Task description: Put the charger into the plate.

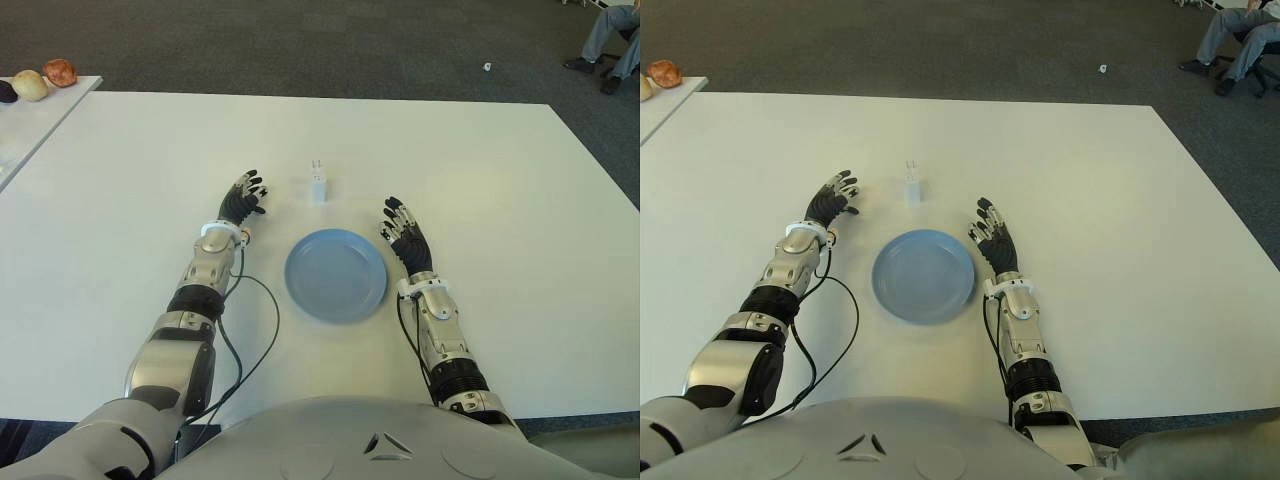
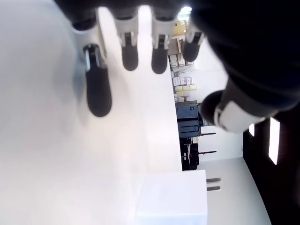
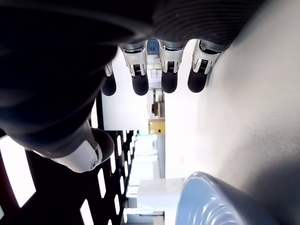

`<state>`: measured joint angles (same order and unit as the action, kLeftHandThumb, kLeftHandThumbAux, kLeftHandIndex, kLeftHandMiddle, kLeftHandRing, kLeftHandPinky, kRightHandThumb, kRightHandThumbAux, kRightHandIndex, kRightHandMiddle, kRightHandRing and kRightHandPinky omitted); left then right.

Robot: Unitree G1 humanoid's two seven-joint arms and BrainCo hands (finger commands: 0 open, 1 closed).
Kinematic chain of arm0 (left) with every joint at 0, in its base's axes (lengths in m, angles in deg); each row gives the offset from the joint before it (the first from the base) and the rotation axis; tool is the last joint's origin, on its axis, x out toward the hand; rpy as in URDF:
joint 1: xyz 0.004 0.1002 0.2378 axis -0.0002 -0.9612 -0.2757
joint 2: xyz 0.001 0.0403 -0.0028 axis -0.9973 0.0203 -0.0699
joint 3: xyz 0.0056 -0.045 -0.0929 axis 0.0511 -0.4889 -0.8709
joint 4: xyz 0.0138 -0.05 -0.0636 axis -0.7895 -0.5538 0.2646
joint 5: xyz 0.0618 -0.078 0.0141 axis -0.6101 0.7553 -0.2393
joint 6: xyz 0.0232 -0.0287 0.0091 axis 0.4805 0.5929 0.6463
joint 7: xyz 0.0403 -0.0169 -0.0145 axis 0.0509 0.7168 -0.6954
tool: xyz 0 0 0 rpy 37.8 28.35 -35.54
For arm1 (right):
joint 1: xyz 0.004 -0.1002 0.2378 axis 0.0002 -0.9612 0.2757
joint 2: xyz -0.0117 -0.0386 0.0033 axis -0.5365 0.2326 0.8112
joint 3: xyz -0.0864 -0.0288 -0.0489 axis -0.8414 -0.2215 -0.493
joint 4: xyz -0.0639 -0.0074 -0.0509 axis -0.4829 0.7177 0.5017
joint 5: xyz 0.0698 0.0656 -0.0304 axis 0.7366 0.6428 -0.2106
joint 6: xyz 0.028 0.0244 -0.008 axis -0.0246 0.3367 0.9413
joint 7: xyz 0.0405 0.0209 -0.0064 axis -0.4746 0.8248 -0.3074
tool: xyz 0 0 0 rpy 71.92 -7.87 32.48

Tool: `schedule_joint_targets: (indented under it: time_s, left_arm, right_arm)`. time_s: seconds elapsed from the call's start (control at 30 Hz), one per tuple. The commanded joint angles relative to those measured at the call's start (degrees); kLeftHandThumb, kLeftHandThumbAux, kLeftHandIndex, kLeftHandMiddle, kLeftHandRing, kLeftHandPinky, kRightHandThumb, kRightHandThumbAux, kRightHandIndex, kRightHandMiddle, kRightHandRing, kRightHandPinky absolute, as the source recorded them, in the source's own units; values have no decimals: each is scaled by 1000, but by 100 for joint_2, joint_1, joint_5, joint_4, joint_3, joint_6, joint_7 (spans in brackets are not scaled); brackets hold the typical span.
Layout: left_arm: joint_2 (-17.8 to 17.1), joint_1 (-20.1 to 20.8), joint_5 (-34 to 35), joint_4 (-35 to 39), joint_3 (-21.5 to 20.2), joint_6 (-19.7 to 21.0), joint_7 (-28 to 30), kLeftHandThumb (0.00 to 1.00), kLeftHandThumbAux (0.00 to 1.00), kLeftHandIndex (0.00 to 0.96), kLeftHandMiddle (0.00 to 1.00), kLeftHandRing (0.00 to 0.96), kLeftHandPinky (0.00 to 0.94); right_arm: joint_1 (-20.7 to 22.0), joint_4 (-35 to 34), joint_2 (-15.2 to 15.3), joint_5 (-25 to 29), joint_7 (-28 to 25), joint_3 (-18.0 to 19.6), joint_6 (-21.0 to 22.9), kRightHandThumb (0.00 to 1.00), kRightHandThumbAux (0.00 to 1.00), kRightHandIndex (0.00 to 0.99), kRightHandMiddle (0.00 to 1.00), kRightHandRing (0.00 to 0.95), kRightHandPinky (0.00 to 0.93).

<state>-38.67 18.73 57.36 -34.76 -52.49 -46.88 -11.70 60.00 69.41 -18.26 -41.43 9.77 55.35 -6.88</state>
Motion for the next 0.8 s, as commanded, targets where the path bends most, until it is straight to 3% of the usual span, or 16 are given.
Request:
schedule_joint_targets:
  time_s: [0.03, 0.43, 0.8]
  left_arm:
    - [-12, 1, -193, -156, 150, 48, -6, 241, 552, 81, 126, 112, 146]
    - [87, 343, -688, -13, 514, 113, -439, 293, 504, 71, 108, 100, 137]
    - [126, 655, -1316, 260, 1009, 424, -739, 276, 392, 47, 68, 62, 95]
  right_arm:
    - [-294, 143, -27, -29, 19, -2, 374, 0, 689, 0, 0, 0, 0]
    - [-394, -14, -2, -33, 49, 18, 409, 0, 687, 0, 0, 0, 0]
    - [-458, -132, 37, -42, 80, 40, 411, 0, 671, 0, 0, 0, 0]
